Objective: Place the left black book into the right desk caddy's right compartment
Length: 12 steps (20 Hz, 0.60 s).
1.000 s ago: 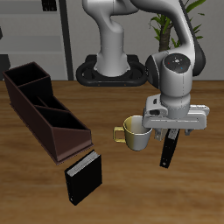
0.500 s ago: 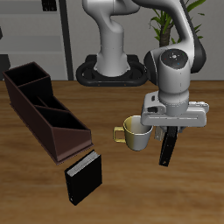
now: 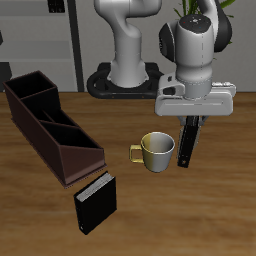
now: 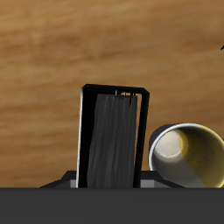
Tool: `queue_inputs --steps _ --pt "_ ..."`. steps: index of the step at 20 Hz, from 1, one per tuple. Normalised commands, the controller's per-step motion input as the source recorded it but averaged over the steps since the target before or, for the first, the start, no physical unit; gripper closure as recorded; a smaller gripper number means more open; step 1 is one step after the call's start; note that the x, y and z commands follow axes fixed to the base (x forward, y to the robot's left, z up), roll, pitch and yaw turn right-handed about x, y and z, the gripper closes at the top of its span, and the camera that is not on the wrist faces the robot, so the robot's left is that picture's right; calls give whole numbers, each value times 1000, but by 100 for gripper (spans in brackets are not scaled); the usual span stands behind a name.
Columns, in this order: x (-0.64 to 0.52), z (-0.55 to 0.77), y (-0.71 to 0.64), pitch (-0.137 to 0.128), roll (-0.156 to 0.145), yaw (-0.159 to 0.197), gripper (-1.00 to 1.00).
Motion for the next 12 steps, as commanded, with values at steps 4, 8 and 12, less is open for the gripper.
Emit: queue_inputs --steps 4,8,12 --pt "-316 598 -409 -55 -4 -6 100" --pt "-263 395 -333 -39 -14 20 100" --pt "-367 372 -478 -68 -24 53 100"
